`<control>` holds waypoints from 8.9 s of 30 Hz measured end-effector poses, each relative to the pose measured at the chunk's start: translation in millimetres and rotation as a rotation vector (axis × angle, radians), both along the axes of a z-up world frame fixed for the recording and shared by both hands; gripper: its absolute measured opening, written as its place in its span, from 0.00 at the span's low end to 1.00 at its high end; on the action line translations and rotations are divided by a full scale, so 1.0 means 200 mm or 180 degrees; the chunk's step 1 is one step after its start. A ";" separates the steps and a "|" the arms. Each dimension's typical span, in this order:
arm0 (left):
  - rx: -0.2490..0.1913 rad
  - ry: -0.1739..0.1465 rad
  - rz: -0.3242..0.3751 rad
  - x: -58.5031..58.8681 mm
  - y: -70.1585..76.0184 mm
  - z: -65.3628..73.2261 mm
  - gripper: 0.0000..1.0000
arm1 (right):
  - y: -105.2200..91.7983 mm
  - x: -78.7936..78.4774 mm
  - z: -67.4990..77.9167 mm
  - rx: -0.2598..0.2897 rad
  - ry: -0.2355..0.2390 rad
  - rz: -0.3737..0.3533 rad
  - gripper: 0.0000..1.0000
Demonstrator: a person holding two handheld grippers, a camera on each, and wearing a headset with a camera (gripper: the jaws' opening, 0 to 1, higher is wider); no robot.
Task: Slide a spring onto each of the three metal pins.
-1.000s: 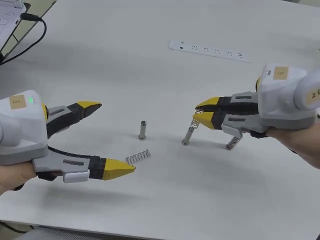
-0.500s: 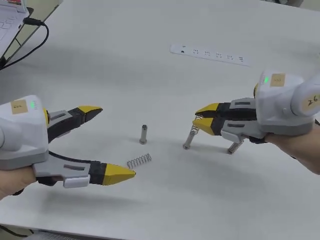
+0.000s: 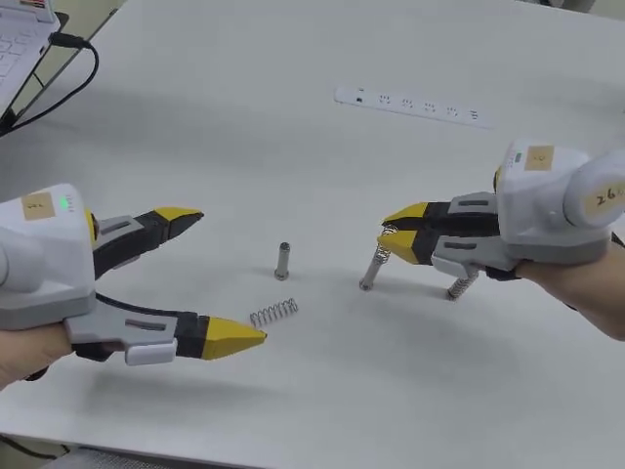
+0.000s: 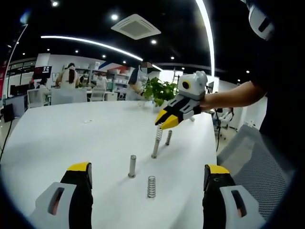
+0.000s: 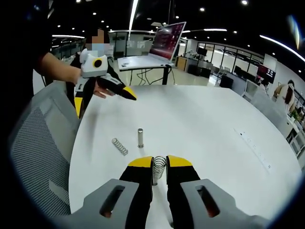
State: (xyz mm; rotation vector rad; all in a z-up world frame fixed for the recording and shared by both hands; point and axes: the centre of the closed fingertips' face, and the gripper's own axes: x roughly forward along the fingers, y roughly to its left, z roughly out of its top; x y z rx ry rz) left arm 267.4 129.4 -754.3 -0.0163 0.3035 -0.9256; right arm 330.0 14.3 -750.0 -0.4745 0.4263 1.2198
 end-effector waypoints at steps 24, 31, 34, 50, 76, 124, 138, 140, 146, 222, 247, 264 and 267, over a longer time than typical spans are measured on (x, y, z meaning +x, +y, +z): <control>-0.0004 0.0033 0.0011 0.00 0.01 -0.01 0.91 | -0.01 0.00 -0.07 -0.0043 0.0074 -0.0018 0.08; 0.0000 0.0027 0.0017 0.01 0.01 -0.01 0.91 | -0.02 0.00 -0.12 -0.0093 0.0101 -0.0036 0.08; -0.0010 0.0043 0.0015 0.00 0.01 -0.01 0.90 | -0.02 0.00 -0.13 -0.0114 0.0113 -0.0033 0.08; 0.0017 0.0055 0.0014 0.00 0.02 -0.03 0.90 | -0.01 0.00 -0.21 -0.0281 0.0114 0.0012 0.08; 0.0026 0.0058 0.0015 0.00 0.03 -0.03 0.89 | -0.01 0.01 -0.30 -0.0420 0.0148 0.0007 0.08; 0.0043 -0.0004 -0.0011 0.02 -0.01 0.04 0.91 | -0.13 -0.06 -0.06 0.0251 0.0317 -0.0478 0.37; 0.0035 0.0001 -0.0044 0.00 -0.04 0.04 0.91 | -0.16 -0.17 -0.05 0.0472 0.0450 -0.0607 0.43; 0.0024 -0.0003 -0.0041 0.00 -0.04 0.04 0.91 | -0.18 -0.19 -0.05 0.0492 0.0459 -0.0623 0.43; 0.0018 0.0019 -0.0038 0.00 -0.03 0.03 0.91 | -0.21 -0.25 -0.06 0.0482 0.0473 -0.0621 0.43; 0.0052 0.0024 -0.0041 -0.09 0.06 0.01 0.86 | 0.48 -0.33 -0.46 -0.1048 0.0205 0.1435 0.21; 0.0032 0.0058 -0.0003 -0.08 0.07 0.01 0.85 | 0.44 -0.34 -0.53 -0.1227 0.0105 0.1513 0.09; 0.0034 0.0095 -0.0108 -0.10 0.01 0.03 0.79 | 0.34 -0.34 -0.40 -0.1029 0.0105 0.1284 0.08; 0.0050 0.0093 -0.0125 -0.10 0.00 0.02 0.79 | 0.31 -0.35 -0.37 -0.1024 0.0077 0.1264 0.08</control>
